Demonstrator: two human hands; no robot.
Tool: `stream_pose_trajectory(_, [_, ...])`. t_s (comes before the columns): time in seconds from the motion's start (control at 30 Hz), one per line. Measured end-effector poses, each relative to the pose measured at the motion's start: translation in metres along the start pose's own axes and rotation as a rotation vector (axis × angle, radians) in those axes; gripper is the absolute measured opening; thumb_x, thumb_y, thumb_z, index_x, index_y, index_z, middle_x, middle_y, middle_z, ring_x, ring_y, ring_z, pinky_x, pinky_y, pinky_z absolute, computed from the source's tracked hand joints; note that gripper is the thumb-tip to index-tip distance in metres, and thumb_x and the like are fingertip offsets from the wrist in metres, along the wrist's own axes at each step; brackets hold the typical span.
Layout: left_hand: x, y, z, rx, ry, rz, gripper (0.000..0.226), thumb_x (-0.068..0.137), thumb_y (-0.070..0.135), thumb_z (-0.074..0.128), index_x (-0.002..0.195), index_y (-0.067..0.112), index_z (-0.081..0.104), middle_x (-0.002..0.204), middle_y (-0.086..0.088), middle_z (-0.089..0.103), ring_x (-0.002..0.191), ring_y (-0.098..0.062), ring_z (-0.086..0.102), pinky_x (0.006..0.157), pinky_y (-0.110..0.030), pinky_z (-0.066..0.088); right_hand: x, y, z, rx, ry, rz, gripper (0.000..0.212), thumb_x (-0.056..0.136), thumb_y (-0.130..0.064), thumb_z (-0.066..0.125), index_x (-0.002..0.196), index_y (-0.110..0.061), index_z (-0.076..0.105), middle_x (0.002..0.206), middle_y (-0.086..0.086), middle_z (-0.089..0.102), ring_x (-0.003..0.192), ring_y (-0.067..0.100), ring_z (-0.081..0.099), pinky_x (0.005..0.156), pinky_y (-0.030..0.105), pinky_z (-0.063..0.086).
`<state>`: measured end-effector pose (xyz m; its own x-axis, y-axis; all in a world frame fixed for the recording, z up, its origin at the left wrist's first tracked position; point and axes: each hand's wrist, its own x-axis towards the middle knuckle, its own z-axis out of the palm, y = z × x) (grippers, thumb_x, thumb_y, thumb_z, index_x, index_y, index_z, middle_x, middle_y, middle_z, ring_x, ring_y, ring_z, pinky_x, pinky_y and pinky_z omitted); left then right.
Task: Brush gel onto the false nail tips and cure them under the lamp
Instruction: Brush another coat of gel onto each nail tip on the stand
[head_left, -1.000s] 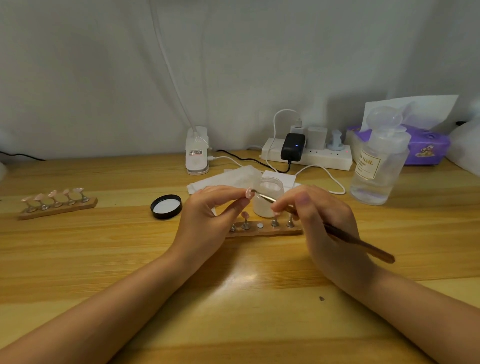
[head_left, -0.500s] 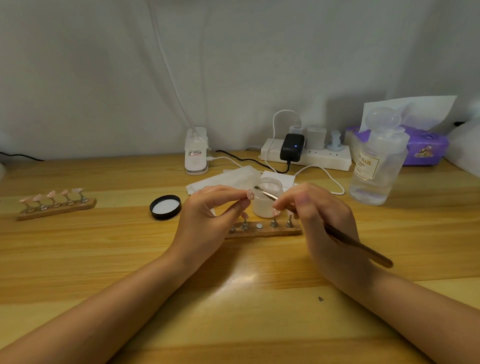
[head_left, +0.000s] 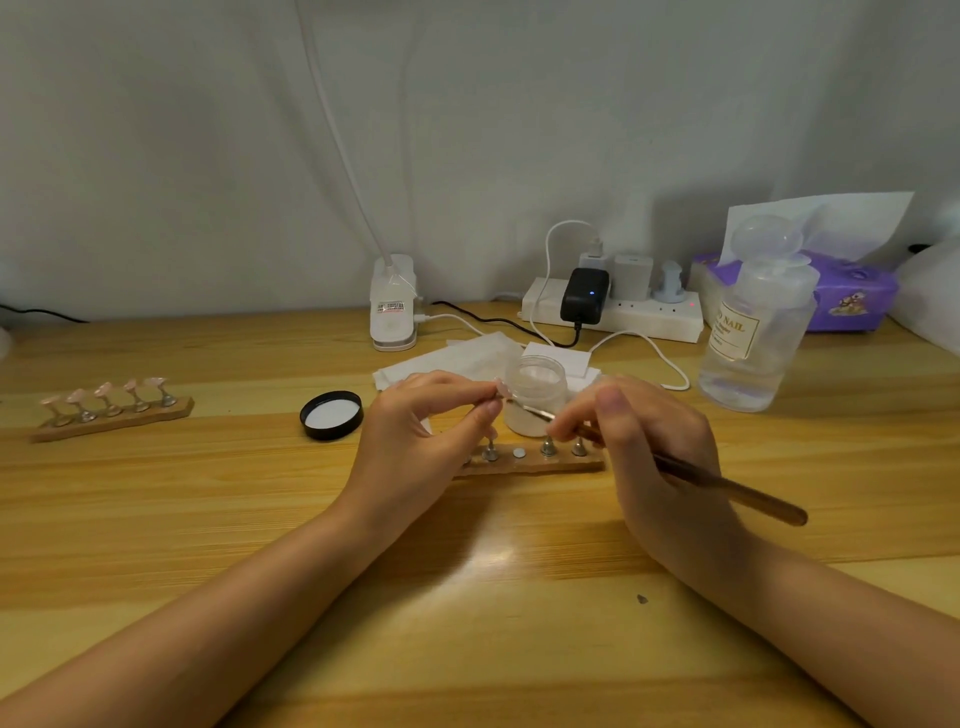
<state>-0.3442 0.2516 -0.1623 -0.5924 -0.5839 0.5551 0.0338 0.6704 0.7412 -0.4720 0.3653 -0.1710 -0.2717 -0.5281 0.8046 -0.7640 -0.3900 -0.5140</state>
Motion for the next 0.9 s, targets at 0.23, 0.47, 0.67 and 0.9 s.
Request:
stream_pose_trajectory(0.23, [0.0, 0.001, 0.0, 0.016, -0.001, 0.004, 0.016, 0.079, 0.01, 0.068, 0.092, 0.019, 0.07, 0.082, 0.01, 0.068, 0.084, -0.005, 0.061, 0.083, -0.042, 0.048, 0.002, 0.001, 0.003, -0.037, -0.04, -0.003, 0.033, 0.095, -0.032, 0.035, 0.081, -0.021, 0.063, 0.076, -0.011, 0.061, 0.075, 0.004, 0.058, 0.069, 0.035, 0.047])
stream_pose_trajectory(0.47, [0.0, 0.003, -0.001, -0.013, 0.008, -0.007, 0.018, 0.078, 0.009, 0.068, 0.093, 0.018, 0.07, 0.08, 0.011, 0.069, 0.083, -0.002, 0.063, 0.085, -0.036, 0.048, -0.001, 0.001, -0.001, 0.111, 0.068, 0.204, 0.044, 0.091, -0.034, 0.03, 0.067, -0.02, 0.064, 0.063, -0.005, 0.063, 0.067, 0.006, 0.06, 0.069, 0.023, 0.046])
stream_pose_trajectory(0.67, [0.002, 0.005, -0.003, -0.164, 0.021, -0.072, 0.014, 0.076, 0.008, 0.067, 0.086, 0.018, 0.071, 0.081, 0.01, 0.07, 0.072, 0.003, 0.064, 0.064, -0.008, 0.048, 0.0, 0.001, -0.001, 0.169, 0.101, 0.241, 0.043, 0.091, -0.033, 0.029, 0.07, -0.018, 0.063, 0.066, -0.004, 0.063, 0.07, 0.004, 0.06, 0.066, 0.012, 0.042])
stream_pose_trajectory(0.9, [0.006, 0.013, -0.002, -0.22, -0.012, -0.117, 0.009, 0.073, 0.017, 0.071, 0.081, 0.021, 0.071, 0.088, 0.012, 0.07, 0.077, -0.002, 0.065, 0.064, -0.006, 0.047, 0.003, 0.002, -0.002, 0.201, 0.184, 0.336, 0.041, 0.094, -0.023, 0.031, 0.071, -0.02, 0.064, 0.067, -0.005, 0.065, 0.071, 0.005, 0.061, 0.064, 0.014, 0.045])
